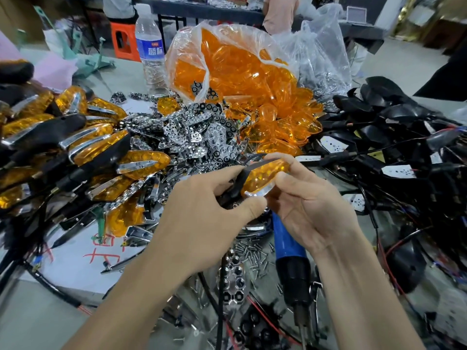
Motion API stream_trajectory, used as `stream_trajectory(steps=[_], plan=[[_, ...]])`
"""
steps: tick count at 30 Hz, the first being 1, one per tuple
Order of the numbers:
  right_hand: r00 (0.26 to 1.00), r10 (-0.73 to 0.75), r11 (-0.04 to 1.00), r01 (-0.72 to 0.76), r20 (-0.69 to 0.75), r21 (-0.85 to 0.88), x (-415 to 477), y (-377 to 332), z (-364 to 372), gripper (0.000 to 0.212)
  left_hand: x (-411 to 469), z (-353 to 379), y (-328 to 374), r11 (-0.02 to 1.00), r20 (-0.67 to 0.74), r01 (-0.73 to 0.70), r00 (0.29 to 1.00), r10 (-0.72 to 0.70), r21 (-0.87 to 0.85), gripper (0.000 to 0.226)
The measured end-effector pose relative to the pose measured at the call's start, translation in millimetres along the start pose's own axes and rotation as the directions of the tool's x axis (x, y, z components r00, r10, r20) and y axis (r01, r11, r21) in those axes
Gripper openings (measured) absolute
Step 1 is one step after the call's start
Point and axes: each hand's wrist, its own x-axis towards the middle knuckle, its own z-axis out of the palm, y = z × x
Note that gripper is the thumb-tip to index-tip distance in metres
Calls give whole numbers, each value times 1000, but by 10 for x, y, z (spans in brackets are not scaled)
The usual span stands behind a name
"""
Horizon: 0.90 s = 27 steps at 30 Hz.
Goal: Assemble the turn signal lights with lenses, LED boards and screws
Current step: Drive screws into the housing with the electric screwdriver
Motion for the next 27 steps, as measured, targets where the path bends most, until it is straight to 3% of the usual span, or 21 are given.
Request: stream_trajectory(steps=[7,10,12,14,16,20,21,22,23,25,27], plan=[[995,-79,989,69,-66,-131,-12,40,108,39,18,-37,-57,996,-14,70,997,-71,-60,8],[979,-123,969,84,-161,-233,-23,40,175,36,11,36,-79,995,-77,87,993,-90,-44,27],[951,-184,949,106,-247,-298,-16,54,203,16,-6,88,-50,993,-120,114,987,-110,27,33],[903,-263,912,118,-339,-392,-3,86,212,5,-26,129,-1,979,-75,32,997,-17,201,68],[863,-313,873,98,-396,-478,9,124,229,8,-15,164,5,952,0,-20,1000,21,305,83],[905,-245,882,59,-347,-468,-18,106,303,30,12,165,-84,967,-133,55,991,-23,248,54],[904,-278,820,46,-326,-571,-29,84,302,27,24,155,-114,976,-146,78,988,-49,202,45],[897,-335,678,16,-290,-734,-44,53,303,21,47,140,-146,983,-152,119,984,-98,140,36],[902,-370,463,-27,-221,-886,-69,21,310,15,76,120,-188,983,-154,178,974,-168,53,27],[969,-234,-33,-94,-83,-995,-146,-13,419,14,144,87,-278,921,-104,331,928,-357,-207,17],[999,-35,-343,-43,-33,-938,-216,20,544,19,176,71,-342,784,-13,427,875,-484,-451,11]])
